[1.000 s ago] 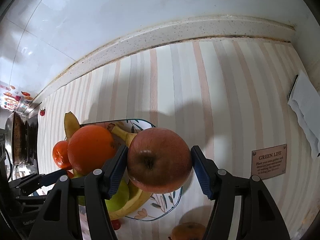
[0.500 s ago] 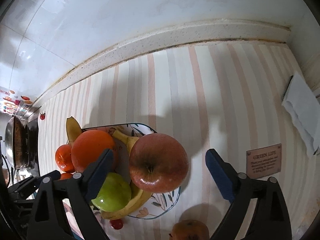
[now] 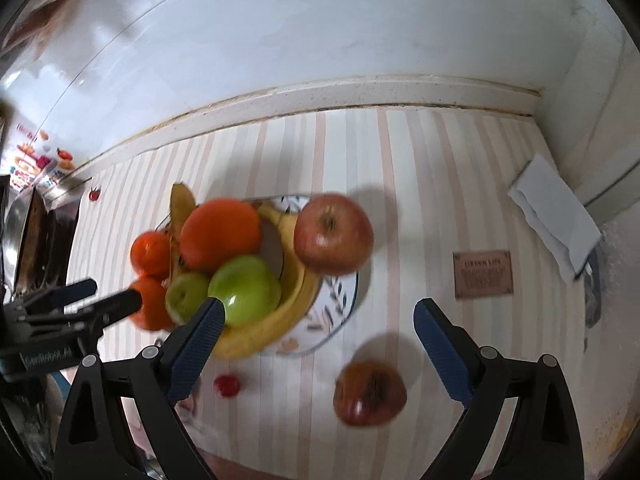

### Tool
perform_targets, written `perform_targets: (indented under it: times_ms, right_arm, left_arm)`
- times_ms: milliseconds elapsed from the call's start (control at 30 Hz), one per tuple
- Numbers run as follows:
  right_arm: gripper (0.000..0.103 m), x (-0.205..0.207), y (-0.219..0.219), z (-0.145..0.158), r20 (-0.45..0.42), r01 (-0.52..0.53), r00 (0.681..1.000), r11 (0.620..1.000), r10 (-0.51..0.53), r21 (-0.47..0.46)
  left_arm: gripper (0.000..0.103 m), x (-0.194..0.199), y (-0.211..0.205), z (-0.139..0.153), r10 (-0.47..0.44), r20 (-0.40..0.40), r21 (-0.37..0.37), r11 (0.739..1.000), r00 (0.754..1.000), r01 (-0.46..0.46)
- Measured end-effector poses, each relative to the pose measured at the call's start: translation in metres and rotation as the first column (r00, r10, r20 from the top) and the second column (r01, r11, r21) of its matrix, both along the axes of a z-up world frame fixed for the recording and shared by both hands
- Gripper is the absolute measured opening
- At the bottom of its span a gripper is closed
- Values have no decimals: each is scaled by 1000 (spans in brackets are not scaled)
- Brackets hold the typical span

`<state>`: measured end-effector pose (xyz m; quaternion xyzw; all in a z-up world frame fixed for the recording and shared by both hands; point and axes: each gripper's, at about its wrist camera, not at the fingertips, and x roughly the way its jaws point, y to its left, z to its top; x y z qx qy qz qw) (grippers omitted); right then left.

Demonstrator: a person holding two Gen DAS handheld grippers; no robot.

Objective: Organize fruits
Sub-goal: 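Move both open tools toward the cherry tomato and the dark red apple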

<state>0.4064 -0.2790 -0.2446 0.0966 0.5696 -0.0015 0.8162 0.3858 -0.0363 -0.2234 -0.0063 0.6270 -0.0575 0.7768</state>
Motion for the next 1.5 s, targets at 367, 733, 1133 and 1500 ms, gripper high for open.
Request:
perform_targets:
  times_ms: [367,733,1133,1500]
  right_arm:
    - [98,-61,23,59,100,11,995,1000,-8,-29]
    - [98,-114,39,118,194,26,981,998,-14,-56]
    - [98,-145,48,145,222,22,975,999,-11,-48]
    - [98,-135,18,105,134,69,989,998,-69,10]
  left_arm:
    - [92,-53,1,56,-29,88,-19,999,996,31]
    - [92,-96,9,106,-33,137,-39,998,990,39]
    - [92,-129,12,127,-53,157,-9,998,986,55]
    - [92,-124,18,109,-10,138,-3,1000,990,10]
